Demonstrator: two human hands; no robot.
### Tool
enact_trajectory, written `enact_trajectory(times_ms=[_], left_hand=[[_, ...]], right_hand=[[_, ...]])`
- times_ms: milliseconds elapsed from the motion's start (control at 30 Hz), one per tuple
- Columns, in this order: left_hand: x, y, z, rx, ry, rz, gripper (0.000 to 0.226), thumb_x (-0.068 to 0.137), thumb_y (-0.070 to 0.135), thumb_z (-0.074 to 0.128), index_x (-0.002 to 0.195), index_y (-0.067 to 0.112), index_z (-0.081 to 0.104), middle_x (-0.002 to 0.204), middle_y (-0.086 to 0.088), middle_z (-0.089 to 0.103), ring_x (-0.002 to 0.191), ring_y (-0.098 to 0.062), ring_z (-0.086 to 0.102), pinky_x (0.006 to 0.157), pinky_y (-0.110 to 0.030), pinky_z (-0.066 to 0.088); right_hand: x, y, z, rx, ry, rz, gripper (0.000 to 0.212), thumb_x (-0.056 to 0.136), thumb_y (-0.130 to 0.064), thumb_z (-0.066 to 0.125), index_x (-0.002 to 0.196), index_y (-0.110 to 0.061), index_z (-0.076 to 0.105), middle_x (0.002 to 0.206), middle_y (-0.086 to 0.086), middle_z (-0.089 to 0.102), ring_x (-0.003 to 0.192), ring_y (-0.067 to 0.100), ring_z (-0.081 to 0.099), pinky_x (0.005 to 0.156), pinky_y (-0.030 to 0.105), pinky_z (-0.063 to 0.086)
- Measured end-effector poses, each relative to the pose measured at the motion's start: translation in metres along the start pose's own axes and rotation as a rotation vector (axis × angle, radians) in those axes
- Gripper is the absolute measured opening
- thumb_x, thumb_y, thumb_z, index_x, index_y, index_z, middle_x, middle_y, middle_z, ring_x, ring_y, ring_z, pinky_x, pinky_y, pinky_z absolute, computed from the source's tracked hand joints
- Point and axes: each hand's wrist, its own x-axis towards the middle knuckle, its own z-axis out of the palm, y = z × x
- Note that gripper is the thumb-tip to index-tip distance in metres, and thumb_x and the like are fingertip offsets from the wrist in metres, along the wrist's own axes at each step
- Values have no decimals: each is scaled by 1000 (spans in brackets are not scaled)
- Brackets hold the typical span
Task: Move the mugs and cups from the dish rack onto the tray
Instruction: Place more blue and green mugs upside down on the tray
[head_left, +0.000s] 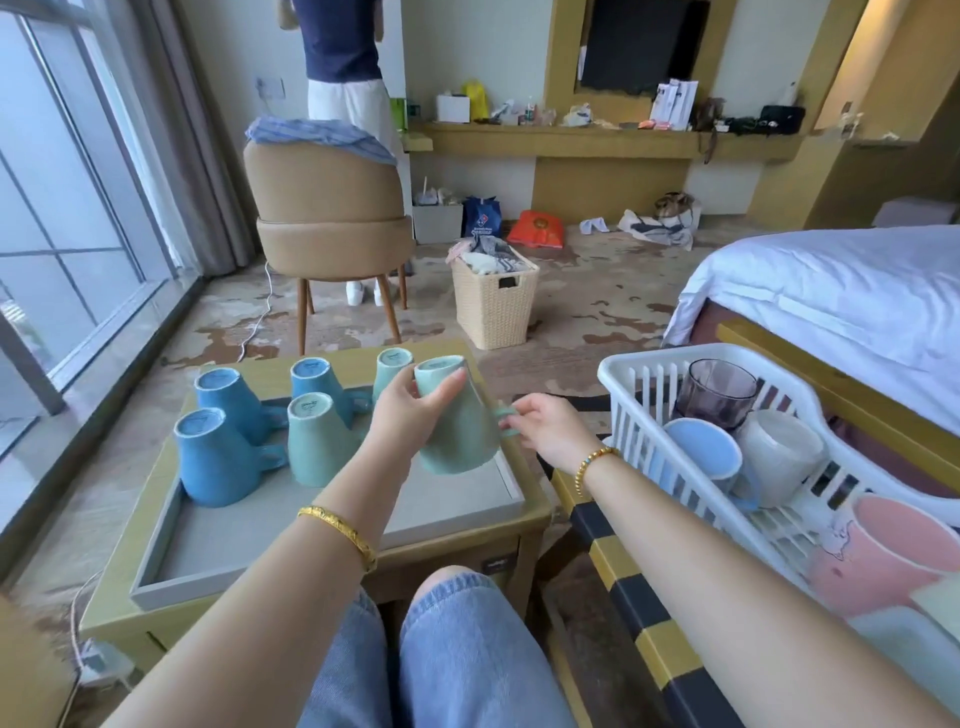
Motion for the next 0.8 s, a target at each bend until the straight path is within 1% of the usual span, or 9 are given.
enact_trajectory(times_ms=[67, 167, 267, 333, 433, 533, 600, 733, 800], left_hand=[[8, -16, -8, 40, 15, 21, 36, 78, 48, 66, 105, 27, 56, 99, 6, 61, 95, -16, 57, 75, -28, 42], [21, -41, -16, 120, 50, 61, 35, 75, 44, 70, 104, 32, 55, 93, 10, 61, 91, -13, 58, 78, -29, 46], [34, -61, -17, 177, 72, 102, 49, 74, 41, 73, 116, 25, 55, 100, 10, 61, 93, -10, 57, 82, -29, 48], [43, -70, -15, 213, 102, 136, 54, 73, 39, 74, 119, 21, 54, 103, 10, 59, 97, -9, 56, 85, -27, 46], [56, -81, -12, 254, 128, 154, 54, 73, 38, 75, 119, 20, 54, 104, 9, 57, 103, -11, 53, 87, -25, 42], [66, -90, -13, 296, 115, 143, 57, 74, 38, 74, 123, 18, 52, 115, 2, 62, 109, -15, 54, 92, -30, 44], [71, -95, -14, 336, 109, 144, 57, 74, 39, 73, 123, 19, 52, 115, 0, 63, 108, -17, 56, 91, -32, 46], [79, -95, -17, 396, 90, 141, 58, 75, 40, 72, 124, 17, 51, 115, -1, 63, 108, -19, 56, 93, -36, 47], [83, -93, -18, 422, 81, 147, 56, 76, 39, 72, 122, 15, 51, 115, -2, 62, 109, -20, 55, 91, -33, 46]], right_hand=[[13, 8, 18, -37, -40, 9, 18, 91, -21, 56, 105, -11, 62, 108, 7, 67, 105, 22, 61, 98, 41, 48], [34, 19, 44, -179, -6, -12, 26, 90, -24, 59, 111, -10, 64, 109, 7, 60, 100, 22, 59, 84, 29, 45], [52, 26, 66, -278, 83, 8, 25, 91, -25, 57, 113, -15, 64, 112, 8, 65, 102, 25, 60, 77, 27, 43], [63, 30, 80, -292, 132, 33, 24, 93, -22, 53, 113, -17, 64, 113, 7, 67, 103, 26, 61, 74, 26, 42], [77, 34, 96, -318, 161, 48, 24, 93, -17, 50, 112, -16, 65, 111, 9, 68, 101, 27, 62, 74, 26, 44], [87, 39, 102, -328, 163, 43, 25, 93, -14, 49, 113, -13, 65, 110, 12, 69, 102, 29, 62, 80, 30, 49], [91, 41, 104, -364, 169, 24, 26, 93, -12, 49, 114, -12, 64, 110, 14, 69, 102, 31, 62, 82, 34, 50], [95, 44, 107, -431, 159, -29, 28, 94, -10, 44, 115, -10, 62, 106, 17, 69, 97, 34, 64, 78, 37, 52], [98, 44, 108, -398, 158, -32, 28, 94, -9, 42, 114, -9, 61, 103, 18, 69, 94, 35, 64, 79, 39, 53]])
